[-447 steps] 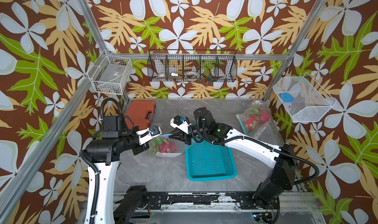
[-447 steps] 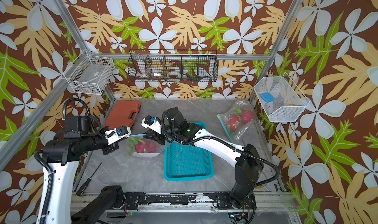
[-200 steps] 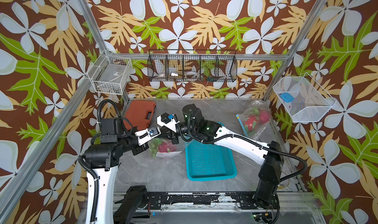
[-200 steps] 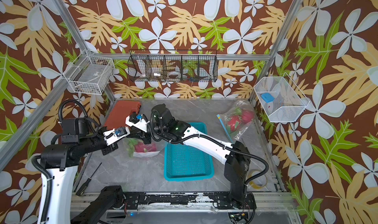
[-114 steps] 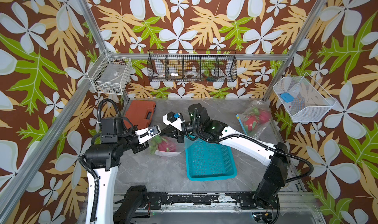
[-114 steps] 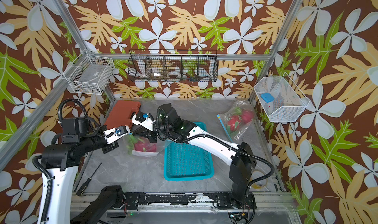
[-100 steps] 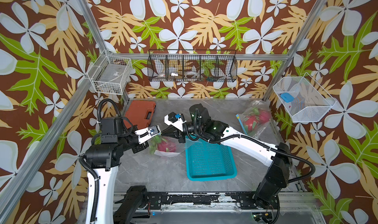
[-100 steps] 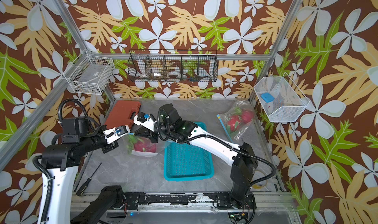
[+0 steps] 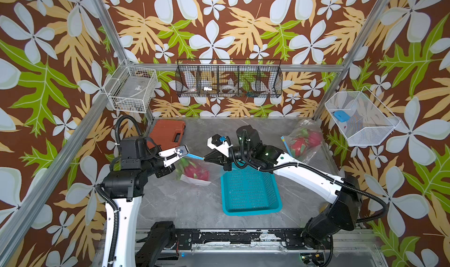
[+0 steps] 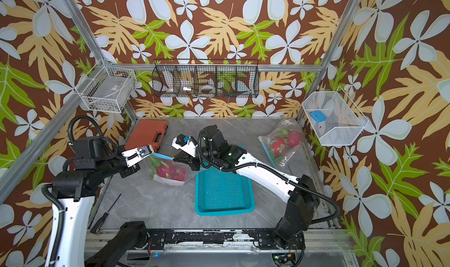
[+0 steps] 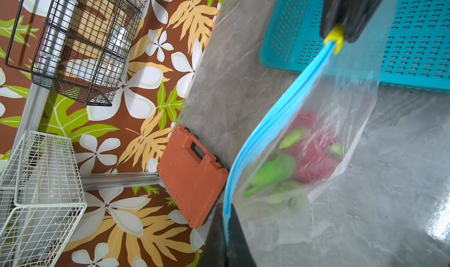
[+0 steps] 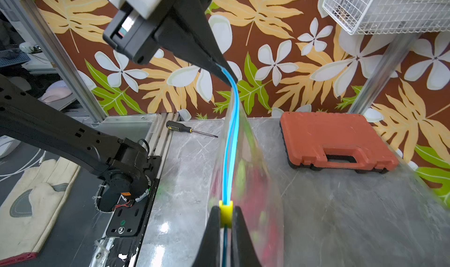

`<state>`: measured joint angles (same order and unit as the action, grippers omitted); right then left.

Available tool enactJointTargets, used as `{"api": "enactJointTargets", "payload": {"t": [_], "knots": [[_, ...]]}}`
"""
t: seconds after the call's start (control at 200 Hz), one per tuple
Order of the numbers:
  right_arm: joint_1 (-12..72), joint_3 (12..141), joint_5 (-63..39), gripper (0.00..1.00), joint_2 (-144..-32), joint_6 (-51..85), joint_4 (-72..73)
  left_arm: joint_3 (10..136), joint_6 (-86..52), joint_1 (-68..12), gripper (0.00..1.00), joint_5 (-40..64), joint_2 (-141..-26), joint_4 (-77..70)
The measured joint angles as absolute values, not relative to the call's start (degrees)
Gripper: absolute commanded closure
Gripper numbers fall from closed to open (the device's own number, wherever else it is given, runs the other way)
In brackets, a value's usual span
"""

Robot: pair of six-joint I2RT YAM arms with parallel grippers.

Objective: Open the zip-top bag and take out the dragon fruit
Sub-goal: Unzip the zipper on the zipper food storage bag.

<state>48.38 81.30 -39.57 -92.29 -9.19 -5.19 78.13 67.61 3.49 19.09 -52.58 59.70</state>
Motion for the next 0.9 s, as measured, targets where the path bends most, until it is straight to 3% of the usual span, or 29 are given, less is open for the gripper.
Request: {"api": "enactJointTargets", "payload": {"t": [0.896], "knots": [[45.2, 59.8, -31.2, 1.0, -73.5, -7.7, -5.7, 77.5, 67.6, 3.5, 1.0, 13.9, -53.7, 56.8]]}}
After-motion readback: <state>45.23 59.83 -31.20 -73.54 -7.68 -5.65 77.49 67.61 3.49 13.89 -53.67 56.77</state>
